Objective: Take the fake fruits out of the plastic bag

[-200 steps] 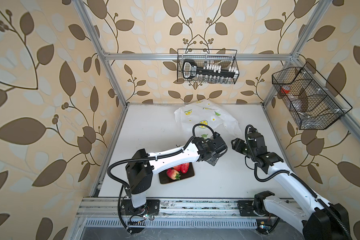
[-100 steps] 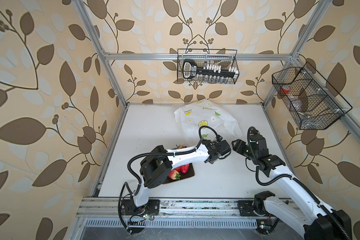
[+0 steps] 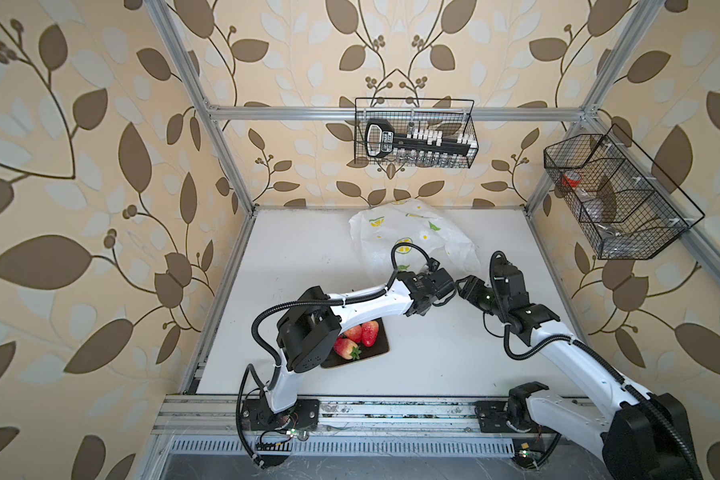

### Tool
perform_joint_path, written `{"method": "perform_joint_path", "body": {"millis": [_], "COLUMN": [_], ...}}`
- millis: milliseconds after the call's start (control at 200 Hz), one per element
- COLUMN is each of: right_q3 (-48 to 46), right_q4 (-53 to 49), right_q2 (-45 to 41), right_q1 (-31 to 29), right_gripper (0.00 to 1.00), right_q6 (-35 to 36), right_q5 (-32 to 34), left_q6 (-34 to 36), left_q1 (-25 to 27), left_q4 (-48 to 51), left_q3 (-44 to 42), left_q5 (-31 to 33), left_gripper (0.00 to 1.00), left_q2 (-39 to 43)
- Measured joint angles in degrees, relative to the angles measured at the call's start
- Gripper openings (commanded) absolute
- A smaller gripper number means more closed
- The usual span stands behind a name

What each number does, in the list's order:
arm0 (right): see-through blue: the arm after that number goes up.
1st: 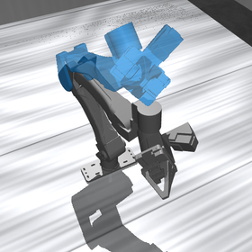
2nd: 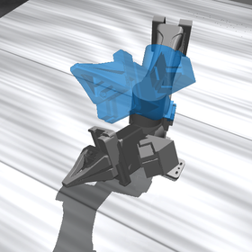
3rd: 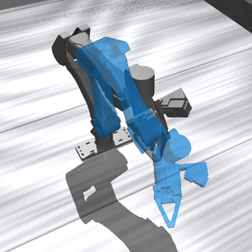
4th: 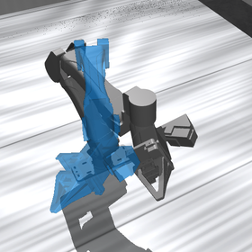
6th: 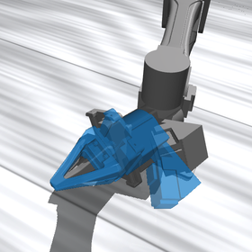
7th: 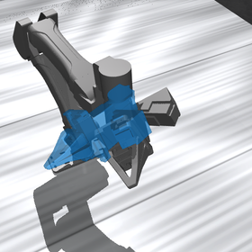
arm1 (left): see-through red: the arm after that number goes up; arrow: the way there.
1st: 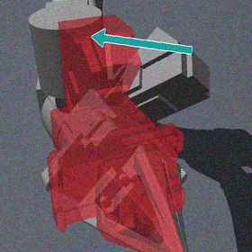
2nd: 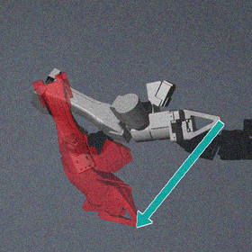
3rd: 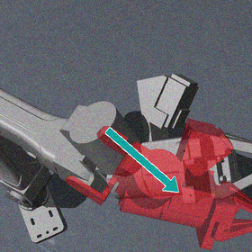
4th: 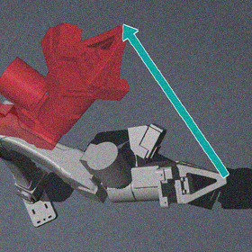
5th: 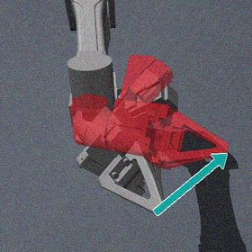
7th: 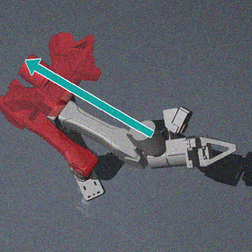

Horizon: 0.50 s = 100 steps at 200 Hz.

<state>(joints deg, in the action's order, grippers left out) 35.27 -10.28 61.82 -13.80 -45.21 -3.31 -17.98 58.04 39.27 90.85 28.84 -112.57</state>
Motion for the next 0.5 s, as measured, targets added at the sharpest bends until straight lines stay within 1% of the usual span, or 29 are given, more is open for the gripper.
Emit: {"method": "perform_joint_path", "body": {"millis": [150, 250, 500], "right_q3": [0.5, 1.4, 4.7], "right_q4": [3.5, 6.4, 17.2], "right_q2": [3.8, 6.8, 16.4], "right_q1": [0.0, 0.0, -1.0], "right_gripper": [0.62, 0.61, 0.60], "right_q6": [-2.3, -5.3, -17.3], "right_q5": [-2.4, -4.2, -5.0], "left_q6": [0.0, 0.0, 0.7], "left_q1": [-0.7, -1.0, -1.9], "left_q4": [-0.6, -1.4, -3.7], "left_q3": [0.0, 0.0, 0.0], "left_q5": [-0.4, -1.6, -4.8], "left_gripper": [0.00, 0.00, 0.00], "left_q2": [3.8, 6.6, 11.2]}}
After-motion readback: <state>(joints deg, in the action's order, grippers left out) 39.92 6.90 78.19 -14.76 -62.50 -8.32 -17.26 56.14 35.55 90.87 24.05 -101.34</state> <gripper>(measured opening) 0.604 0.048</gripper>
